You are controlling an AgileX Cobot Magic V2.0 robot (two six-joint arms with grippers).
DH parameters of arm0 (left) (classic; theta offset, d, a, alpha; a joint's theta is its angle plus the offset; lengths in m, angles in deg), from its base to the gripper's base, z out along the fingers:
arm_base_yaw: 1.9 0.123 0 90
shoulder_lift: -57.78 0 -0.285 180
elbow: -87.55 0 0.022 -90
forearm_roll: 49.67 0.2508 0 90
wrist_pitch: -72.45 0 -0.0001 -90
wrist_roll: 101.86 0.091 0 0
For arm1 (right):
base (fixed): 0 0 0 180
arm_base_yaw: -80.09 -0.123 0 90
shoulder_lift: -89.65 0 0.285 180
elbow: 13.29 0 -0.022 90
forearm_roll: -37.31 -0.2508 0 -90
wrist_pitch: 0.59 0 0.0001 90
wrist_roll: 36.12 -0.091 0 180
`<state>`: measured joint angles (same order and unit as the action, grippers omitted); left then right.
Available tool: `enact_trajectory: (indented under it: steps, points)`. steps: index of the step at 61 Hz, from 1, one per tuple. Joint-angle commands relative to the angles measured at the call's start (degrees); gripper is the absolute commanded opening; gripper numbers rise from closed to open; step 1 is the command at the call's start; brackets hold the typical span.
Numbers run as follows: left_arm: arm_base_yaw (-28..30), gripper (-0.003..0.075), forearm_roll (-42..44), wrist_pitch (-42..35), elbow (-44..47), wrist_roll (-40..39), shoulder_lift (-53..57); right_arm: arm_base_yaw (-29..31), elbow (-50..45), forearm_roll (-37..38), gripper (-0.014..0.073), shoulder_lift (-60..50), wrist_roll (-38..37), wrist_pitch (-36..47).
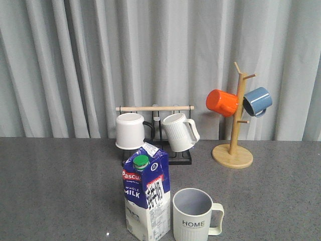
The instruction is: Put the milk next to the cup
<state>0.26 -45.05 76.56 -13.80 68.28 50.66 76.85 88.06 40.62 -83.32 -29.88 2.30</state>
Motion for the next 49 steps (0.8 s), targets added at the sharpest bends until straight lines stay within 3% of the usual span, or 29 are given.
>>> enact_trajectory:
  steps: [1,17,49]
  points:
    - [0.05,-0.0008,-0.07,-4.45,1.12,-0.56,0.73,1.02,-0.61,-4.02,-0.0005,-0.3,-0.4,8.06]
    - [0.05,-0.0008,-0.07,-4.45,1.12,-0.56,0.73,1.02,-0.61,-9.53,-0.0005,-0.3,-0.4,10.12]
    - [0.05,-0.0008,-0.07,-4.45,1.12,-0.56,0.73,1.02,-0.61,-9.55,-0.0005,-0.3,-0.4,9.88]
